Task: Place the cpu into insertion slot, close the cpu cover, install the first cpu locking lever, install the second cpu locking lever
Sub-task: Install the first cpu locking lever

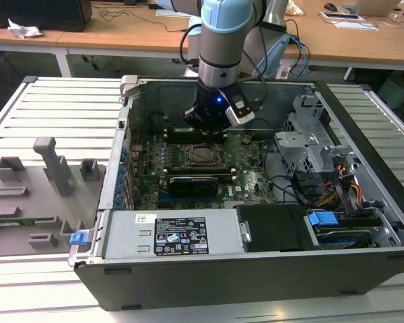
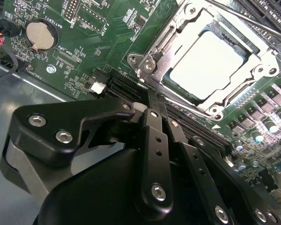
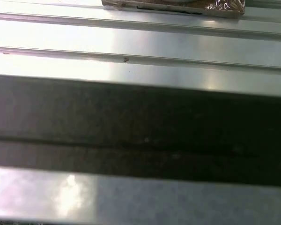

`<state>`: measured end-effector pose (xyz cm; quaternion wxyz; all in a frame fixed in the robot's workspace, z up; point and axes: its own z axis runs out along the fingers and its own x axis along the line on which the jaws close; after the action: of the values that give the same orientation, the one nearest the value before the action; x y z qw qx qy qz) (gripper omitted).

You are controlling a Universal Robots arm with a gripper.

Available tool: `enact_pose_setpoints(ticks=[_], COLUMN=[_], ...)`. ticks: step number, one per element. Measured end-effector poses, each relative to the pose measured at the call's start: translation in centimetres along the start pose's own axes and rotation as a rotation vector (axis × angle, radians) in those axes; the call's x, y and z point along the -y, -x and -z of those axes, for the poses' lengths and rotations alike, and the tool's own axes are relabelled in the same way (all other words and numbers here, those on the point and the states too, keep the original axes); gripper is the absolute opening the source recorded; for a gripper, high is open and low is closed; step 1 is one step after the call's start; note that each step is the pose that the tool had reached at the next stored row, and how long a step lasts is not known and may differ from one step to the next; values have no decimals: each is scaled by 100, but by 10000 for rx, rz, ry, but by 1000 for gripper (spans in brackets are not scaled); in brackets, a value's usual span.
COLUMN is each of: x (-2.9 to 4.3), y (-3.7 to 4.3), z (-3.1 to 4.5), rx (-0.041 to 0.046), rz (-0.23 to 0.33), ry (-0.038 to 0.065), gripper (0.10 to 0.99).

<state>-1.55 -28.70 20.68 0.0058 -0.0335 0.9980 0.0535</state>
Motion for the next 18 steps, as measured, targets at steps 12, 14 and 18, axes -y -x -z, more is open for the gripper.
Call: enact_pose_setpoints(ticks=[12,14,18], x=[4,7,18], y=[-1,-1,-2], z=[-30,-30,-29], rx=[-5,-4,-5], rz=[1,0,0], ry=[-65,-62,-64], gripper=[106,106,106])
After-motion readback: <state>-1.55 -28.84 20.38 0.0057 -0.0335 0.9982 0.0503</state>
